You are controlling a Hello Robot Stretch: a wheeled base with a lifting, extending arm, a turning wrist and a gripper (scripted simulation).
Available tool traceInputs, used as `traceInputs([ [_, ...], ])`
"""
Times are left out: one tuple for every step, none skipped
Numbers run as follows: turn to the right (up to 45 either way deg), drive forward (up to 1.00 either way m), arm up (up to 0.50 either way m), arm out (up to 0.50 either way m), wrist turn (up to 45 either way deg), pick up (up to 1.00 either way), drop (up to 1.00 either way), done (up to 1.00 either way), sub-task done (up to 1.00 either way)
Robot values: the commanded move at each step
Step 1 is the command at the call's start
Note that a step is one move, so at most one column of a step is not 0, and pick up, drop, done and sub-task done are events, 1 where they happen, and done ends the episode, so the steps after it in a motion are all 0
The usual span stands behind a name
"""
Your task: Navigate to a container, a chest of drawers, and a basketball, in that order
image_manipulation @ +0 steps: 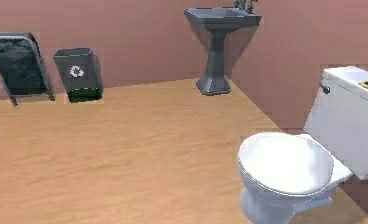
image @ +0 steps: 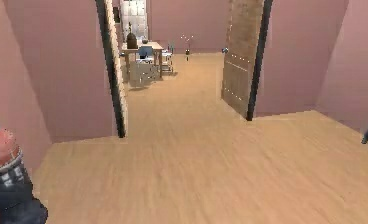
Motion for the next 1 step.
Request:
traceInputs([
  [0.0, 1.0, 0.0, 0.0, 0.0, 0.0, 0.0, 0.0, 0.0],
])
